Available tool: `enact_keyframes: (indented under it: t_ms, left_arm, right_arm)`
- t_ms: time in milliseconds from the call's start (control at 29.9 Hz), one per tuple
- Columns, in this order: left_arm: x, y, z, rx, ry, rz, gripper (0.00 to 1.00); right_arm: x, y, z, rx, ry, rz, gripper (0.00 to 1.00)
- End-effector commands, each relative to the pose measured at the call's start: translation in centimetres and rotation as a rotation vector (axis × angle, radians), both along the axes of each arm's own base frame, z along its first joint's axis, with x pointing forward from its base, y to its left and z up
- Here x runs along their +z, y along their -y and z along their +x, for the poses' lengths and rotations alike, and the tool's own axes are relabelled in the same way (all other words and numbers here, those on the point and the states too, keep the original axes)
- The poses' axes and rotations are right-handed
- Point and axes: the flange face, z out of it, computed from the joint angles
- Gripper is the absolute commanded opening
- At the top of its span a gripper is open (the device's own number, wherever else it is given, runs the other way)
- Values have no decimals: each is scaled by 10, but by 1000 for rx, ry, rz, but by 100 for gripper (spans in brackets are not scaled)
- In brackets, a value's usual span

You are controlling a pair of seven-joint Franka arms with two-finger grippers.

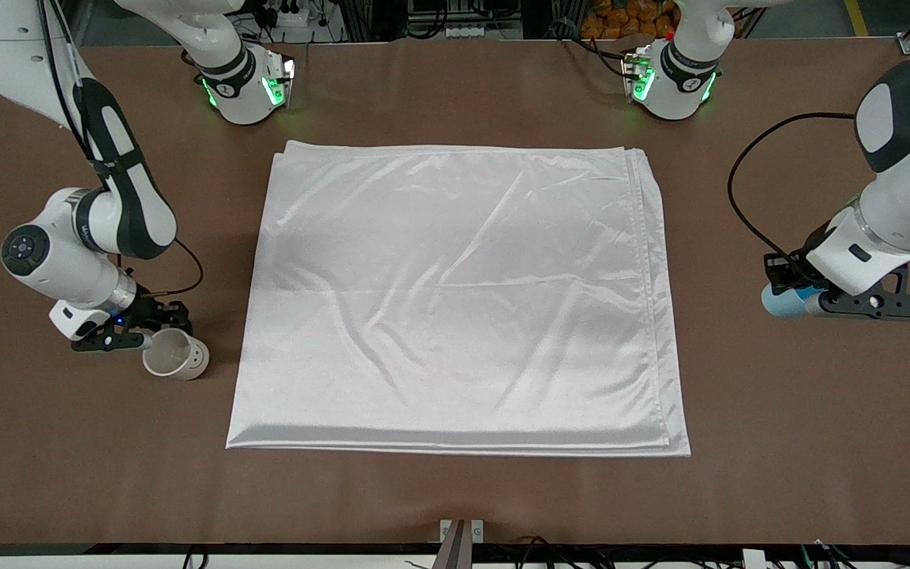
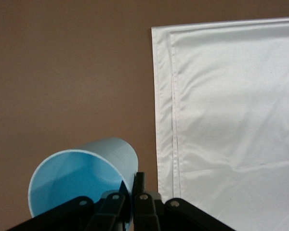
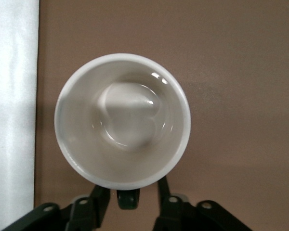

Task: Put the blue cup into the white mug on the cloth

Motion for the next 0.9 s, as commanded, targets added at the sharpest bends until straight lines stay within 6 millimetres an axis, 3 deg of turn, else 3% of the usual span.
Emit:
enact_keyframes:
  t_ms: [0, 200, 367, 635, 868]
  left_arm:
    - [7, -1, -2, -17, 0, 24, 0]
    - [7, -1, -2, -16, 0, 24, 0]
    - [8, -1, -2, -16, 2, 24, 0]
    - [8, -1, -3, -16, 2, 24, 0]
    - [13, -2, -4, -16, 10, 24, 0]
  right_arm:
    - [-2, -4, 8, -14, 10, 12, 29]
    - [0, -7, 9, -9, 12, 13, 1]
    - [12, -12, 13, -2, 24, 14, 0]
    - [55, -35, 25, 33, 62, 20, 0]
    - [93, -84, 43, -25, -4, 40, 0]
